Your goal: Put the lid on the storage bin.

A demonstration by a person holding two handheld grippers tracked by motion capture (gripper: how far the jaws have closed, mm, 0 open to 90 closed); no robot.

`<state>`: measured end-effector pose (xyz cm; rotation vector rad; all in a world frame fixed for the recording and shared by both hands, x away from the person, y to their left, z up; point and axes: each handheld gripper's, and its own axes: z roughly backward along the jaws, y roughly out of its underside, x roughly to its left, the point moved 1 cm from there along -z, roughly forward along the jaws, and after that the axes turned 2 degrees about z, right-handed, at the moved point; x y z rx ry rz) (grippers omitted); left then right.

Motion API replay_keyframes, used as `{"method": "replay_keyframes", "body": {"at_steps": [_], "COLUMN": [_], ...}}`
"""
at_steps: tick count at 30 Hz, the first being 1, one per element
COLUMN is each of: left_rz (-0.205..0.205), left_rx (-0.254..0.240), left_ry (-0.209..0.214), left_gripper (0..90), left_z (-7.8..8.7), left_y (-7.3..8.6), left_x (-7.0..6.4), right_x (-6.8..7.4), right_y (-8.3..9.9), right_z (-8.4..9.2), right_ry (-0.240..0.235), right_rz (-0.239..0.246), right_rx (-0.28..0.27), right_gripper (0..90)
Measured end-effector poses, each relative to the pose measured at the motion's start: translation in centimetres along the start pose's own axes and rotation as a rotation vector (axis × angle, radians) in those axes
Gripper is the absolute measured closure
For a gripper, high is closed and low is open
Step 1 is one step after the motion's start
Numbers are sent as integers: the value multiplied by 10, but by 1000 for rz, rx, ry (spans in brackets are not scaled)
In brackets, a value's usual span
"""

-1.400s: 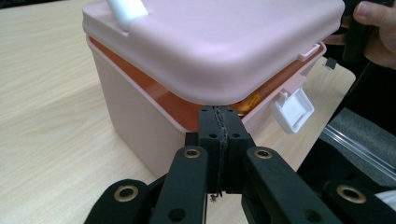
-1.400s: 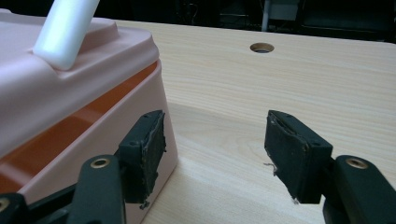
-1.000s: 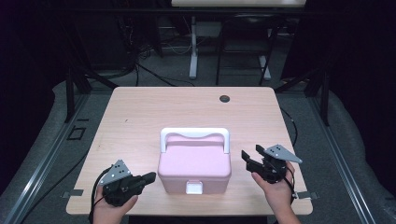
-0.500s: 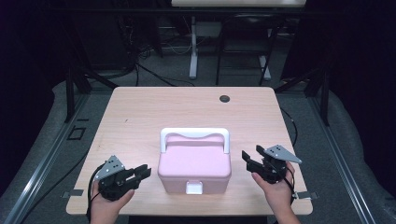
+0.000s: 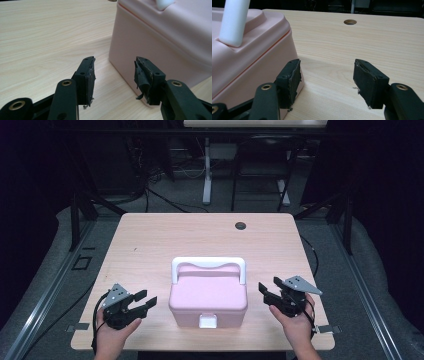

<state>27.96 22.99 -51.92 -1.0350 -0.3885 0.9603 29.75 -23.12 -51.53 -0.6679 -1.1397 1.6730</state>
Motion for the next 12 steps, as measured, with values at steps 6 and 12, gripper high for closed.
{"method": "replay_keyframes", "body": {"at_steps": [6, 12], "left_rz": [12, -5], "left_rx": [13, 12], "left_ry": [2, -3], "left_gripper": [476, 469], "left_z": [-4, -6], "left_y": [5, 6], "left_x": [3, 2], "right_x": [1, 1], "right_y": [1, 3], "right_z": [-1, -2], "right_ry": [2, 3], "right_rz": [9, 15], "right_rx": [7, 11], "right_gripper": [381, 379]}}
